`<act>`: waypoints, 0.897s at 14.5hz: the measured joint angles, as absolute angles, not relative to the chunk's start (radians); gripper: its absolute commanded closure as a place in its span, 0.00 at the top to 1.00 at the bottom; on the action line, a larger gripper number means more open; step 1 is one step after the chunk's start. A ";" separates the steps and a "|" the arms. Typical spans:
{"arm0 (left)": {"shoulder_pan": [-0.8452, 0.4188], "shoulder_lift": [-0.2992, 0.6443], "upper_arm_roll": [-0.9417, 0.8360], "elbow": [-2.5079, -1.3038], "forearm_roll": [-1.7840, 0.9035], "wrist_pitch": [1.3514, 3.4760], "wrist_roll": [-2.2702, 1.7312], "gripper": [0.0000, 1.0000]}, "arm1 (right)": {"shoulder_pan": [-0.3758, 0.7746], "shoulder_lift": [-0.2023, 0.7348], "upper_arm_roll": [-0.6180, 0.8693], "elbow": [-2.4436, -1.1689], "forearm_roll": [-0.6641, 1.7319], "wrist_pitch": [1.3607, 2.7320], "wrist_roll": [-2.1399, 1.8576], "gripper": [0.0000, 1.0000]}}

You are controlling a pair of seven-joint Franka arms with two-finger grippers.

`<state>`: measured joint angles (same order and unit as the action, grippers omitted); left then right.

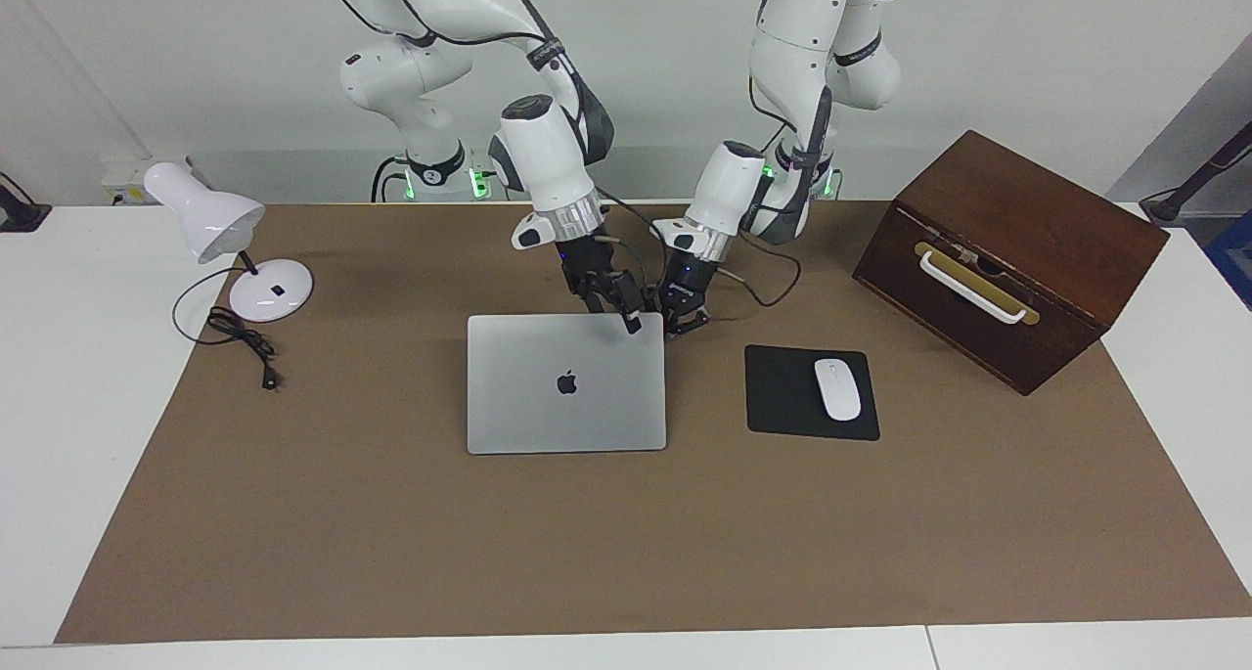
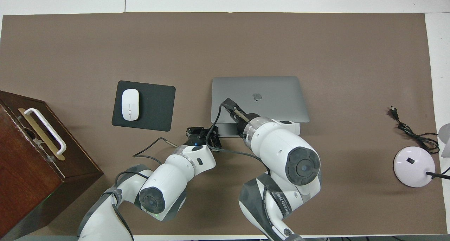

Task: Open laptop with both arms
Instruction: 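Lift the lid edge upward with the right gripper while the left gripper holds the base, then push the raised lid farther from the robot with the right gripper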

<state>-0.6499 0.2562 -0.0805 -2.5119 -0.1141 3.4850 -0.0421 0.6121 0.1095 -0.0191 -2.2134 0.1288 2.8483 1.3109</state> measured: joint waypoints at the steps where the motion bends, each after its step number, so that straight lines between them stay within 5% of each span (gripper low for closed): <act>1: -0.650 0.256 -0.081 -2.512 -0.114 3.485 -0.042 0.00 | 0.598 0.117 -0.020 -2.189 0.128 2.827 1.281 1.00; 13: -0.650 0.256 -0.081 -2.512 -0.114 3.485 -0.042 0.00 | 0.451 0.160 -0.026 -1.964 0.126 2.529 0.959 1.00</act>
<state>-0.6499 0.2562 -0.0806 -2.5120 -0.1141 3.4851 -0.0421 0.4505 0.1600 -0.0260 -1.9641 0.1262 2.5290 0.9588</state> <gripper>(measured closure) 0.991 0.000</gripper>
